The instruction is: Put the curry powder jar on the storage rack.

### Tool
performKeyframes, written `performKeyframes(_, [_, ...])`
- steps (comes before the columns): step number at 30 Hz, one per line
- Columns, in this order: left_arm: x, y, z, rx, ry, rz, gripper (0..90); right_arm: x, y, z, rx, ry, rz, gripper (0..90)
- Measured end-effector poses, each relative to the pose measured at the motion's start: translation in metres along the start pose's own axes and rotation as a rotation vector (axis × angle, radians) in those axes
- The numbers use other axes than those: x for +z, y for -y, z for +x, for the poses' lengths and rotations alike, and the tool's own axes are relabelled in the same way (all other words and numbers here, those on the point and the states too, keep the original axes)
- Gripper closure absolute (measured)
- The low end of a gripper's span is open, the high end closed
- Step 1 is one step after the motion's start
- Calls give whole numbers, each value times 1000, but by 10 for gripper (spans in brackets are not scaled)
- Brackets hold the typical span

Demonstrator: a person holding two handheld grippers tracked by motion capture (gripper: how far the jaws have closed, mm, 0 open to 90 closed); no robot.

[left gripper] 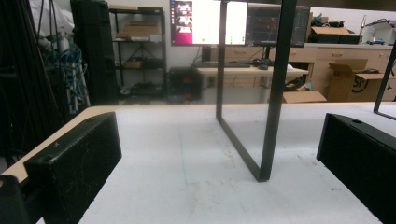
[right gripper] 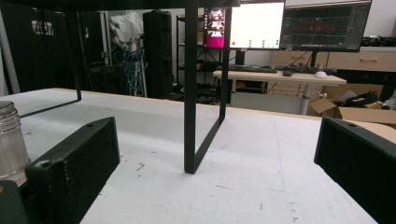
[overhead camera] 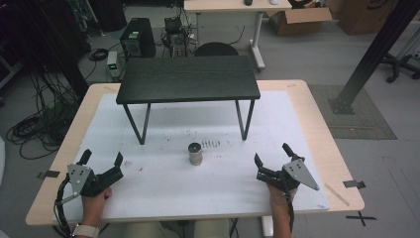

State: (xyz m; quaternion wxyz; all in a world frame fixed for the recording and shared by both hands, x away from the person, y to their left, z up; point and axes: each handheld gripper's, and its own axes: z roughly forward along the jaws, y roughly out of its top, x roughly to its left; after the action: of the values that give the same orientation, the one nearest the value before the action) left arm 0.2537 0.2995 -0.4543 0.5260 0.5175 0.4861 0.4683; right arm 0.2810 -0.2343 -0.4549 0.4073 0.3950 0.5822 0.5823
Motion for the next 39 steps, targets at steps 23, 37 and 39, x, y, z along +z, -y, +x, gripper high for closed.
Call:
performKeyframes(23, [1, 0, 0, 2, -2, 6, 2, 0, 0, 0, 4, 1, -2, 0])
performKeyframes(37, [1, 0, 0, 1, -3, 6, 2, -2, -10, -2, 5, -10, 6, 0])
performKeyframes(39, [1, 0, 0, 0, -3, 5, 2, -2, -11, -2, 7, -12, 6, 0])
